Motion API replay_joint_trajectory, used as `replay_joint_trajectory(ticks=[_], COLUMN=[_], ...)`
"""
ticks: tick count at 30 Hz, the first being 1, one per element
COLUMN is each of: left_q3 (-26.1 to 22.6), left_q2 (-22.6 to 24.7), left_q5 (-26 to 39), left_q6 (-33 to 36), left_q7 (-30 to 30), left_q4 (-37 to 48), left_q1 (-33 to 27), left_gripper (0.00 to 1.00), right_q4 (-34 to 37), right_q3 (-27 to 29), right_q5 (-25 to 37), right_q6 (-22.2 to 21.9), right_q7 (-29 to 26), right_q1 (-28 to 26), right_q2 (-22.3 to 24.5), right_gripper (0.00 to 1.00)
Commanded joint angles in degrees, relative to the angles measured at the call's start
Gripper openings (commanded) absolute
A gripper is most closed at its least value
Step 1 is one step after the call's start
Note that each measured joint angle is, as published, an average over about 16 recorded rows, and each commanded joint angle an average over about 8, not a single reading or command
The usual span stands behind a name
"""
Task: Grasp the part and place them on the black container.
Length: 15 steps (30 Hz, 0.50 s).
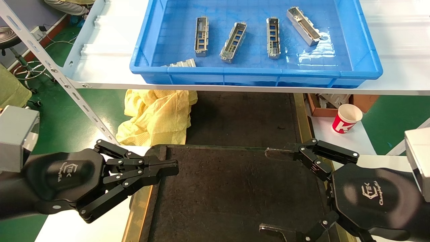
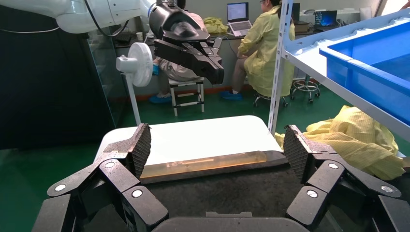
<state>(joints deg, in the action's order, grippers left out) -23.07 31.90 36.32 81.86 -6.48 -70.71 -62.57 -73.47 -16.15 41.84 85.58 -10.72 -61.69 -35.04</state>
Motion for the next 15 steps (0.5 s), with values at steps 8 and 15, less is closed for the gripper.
replay_joint_trajectory(ticks=[8, 15], left_q3=[0.00, 0.00], left_q2=[0.00, 0.00], left_q5=[0.00, 0.00], left_q6=[0.00, 0.00], left_q7=[0.00, 0.00], left_q4=[0.00, 0.00], left_q1=[0.00, 0.00], left_gripper=[0.00, 0.25], right_q4=[-0.01, -0.20], right_q3=[0.02, -0.10], right_q5=[0.00, 0.24], right_q6=[0.01, 0.05], right_q7=[0.00, -0.41], right_q1=[0.02, -1.60], right_q2=[0.00, -0.42], right_gripper=[1.00, 1.00])
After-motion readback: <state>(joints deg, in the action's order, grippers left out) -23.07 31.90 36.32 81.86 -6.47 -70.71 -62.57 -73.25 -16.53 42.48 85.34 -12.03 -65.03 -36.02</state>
